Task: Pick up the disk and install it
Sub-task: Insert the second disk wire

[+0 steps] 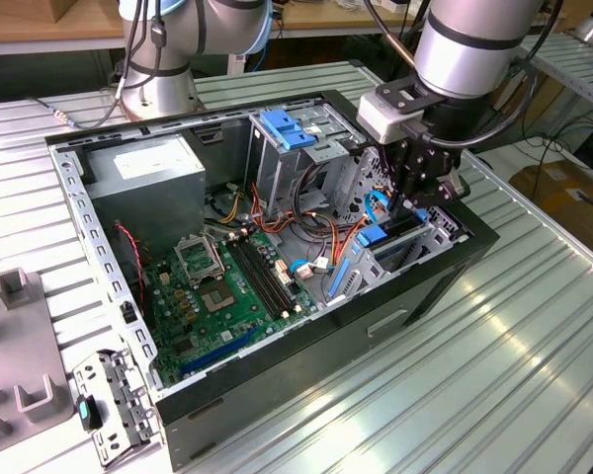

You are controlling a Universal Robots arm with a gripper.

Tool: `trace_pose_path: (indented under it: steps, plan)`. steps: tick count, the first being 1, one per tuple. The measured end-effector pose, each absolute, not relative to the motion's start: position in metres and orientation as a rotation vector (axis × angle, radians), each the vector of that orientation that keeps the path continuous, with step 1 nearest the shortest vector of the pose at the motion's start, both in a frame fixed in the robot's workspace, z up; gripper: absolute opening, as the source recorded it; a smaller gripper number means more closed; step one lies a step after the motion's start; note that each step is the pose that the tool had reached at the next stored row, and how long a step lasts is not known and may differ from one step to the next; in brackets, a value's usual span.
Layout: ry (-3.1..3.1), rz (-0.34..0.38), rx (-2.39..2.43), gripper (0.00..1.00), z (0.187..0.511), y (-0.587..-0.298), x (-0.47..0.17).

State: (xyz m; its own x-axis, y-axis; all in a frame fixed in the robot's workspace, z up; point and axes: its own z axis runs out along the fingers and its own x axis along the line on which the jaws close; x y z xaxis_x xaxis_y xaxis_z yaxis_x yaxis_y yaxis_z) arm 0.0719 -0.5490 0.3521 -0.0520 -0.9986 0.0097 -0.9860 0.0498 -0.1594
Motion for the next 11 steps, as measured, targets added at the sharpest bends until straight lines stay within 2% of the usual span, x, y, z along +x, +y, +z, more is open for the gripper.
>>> trace_pose_path:
  steps: [11]
  plan:
    - [2.188, -0.177, -2.075, 0.16, 0.3459, -0.5502, 0.0706]
